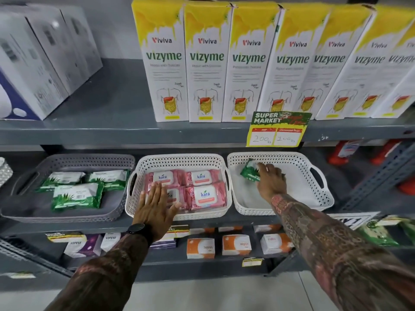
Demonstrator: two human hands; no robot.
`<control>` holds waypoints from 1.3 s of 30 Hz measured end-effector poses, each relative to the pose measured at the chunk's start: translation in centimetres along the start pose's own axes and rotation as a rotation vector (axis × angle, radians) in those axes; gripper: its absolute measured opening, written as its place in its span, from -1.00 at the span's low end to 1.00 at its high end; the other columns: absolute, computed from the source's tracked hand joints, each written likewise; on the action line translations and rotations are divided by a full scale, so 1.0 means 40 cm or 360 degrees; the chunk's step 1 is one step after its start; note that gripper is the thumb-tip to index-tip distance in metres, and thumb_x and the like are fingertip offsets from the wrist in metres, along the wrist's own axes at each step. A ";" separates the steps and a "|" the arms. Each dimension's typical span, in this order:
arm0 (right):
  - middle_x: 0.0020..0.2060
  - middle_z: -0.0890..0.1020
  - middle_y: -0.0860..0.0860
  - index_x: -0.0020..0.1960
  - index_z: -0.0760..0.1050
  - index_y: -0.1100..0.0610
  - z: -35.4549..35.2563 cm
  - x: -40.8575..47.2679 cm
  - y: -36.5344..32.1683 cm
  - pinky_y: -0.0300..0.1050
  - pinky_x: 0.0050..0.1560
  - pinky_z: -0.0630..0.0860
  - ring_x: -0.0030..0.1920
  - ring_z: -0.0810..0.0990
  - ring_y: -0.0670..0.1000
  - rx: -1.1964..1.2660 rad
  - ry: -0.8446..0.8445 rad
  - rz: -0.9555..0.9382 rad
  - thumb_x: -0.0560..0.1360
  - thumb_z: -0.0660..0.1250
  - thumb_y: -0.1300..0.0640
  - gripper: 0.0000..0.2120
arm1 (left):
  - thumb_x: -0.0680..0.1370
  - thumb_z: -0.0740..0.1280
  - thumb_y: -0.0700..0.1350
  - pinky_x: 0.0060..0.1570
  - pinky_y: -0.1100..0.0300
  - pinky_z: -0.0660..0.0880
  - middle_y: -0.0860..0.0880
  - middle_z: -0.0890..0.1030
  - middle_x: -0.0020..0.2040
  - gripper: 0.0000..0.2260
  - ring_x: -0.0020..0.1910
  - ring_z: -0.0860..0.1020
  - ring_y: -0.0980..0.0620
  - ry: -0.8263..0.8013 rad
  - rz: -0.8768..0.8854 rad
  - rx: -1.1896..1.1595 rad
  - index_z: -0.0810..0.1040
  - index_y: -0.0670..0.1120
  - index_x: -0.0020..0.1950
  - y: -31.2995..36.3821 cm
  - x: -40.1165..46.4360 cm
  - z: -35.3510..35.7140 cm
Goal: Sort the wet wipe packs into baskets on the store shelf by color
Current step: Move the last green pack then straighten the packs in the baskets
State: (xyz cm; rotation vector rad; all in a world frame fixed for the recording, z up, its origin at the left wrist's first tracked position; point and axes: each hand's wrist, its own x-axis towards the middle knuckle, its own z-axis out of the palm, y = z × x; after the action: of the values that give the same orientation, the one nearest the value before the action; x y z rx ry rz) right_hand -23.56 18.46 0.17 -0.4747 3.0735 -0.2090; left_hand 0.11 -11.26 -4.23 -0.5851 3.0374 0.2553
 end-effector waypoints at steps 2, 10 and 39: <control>0.49 0.42 0.17 0.62 0.28 0.06 -0.025 -0.002 -0.058 0.28 0.47 0.38 0.47 0.40 0.27 0.0101 0.0205 -0.0101 0.55 0.43 0.20 -0.31 | 0.56 -0.32 0.41 0.64 -0.08 -0.27 -0.06 -0.30 0.65 -0.22 0.63 -0.34 -0.02 0.0039 0.0038 -0.0044 -0.32 -0.06 0.64 -0.017 -0.005 -0.015; 0.52 0.45 0.17 0.58 0.36 0.13 -0.071 -0.093 -0.542 0.19 0.56 0.32 0.53 0.39 0.25 0.0363 0.0537 -0.0716 0.42 0.42 0.36 -0.26 | 0.51 -0.32 0.41 0.62 -0.02 -0.30 -0.06 -0.24 0.68 -0.13 0.63 -0.31 0.02 0.0141 -0.0106 -0.0118 -0.19 -0.11 0.68 -0.302 -0.085 -0.130; 0.39 0.55 0.15 0.58 0.30 0.18 0.191 -0.250 -1.138 -0.17 -0.23 0.66 -0.01 0.69 0.01 0.0310 -0.0364 -0.0826 0.47 0.42 0.48 -0.26 | 0.49 0.42 -0.20 0.40 -0.15 0.44 -0.15 0.45 0.50 -0.17 0.46 0.39 -0.24 -0.0165 0.0109 0.0295 0.05 -0.04 0.67 -0.755 0.027 -0.243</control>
State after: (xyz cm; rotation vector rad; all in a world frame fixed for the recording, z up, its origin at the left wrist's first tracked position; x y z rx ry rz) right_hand -0.07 -22.51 -1.15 -1.1803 2.6153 -0.4222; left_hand 10.29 -40.94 0.62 -0.4415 2.9401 0.0049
